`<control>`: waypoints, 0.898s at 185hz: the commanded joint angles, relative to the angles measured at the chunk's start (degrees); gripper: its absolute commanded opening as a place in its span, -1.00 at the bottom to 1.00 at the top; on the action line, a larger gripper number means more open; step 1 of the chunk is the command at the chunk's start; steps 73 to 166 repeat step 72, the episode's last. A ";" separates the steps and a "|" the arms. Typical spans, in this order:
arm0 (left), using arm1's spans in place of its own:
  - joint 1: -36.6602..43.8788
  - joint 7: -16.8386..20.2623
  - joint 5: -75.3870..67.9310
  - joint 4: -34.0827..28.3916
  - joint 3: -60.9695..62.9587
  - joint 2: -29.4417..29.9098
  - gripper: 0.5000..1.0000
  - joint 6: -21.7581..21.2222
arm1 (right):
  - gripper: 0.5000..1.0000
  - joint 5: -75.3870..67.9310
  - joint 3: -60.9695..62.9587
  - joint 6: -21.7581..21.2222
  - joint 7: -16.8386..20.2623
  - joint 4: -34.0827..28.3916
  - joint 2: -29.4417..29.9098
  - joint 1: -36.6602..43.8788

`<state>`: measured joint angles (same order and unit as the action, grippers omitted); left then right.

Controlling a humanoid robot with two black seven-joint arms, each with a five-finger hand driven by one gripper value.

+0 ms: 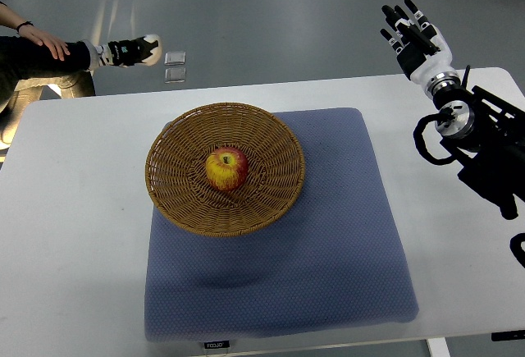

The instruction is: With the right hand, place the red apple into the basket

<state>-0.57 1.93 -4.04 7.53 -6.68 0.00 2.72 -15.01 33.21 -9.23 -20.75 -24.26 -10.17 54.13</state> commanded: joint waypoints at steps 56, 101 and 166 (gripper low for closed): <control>-0.04 0.00 0.00 0.03 0.00 0.00 1.00 0.00 | 0.69 0.42 0.19 -0.44 0.00 0.00 -1.69 -0.87; -0.04 0.00 0.00 -0.06 0.00 0.00 1.00 0.00 | 0.69 0.42 0.28 -0.44 0.00 0.00 -1.78 -0.87; -0.04 0.00 0.00 -0.06 0.00 0.00 1.00 0.00 | 0.69 0.42 0.28 -0.44 0.00 0.00 -1.78 -0.87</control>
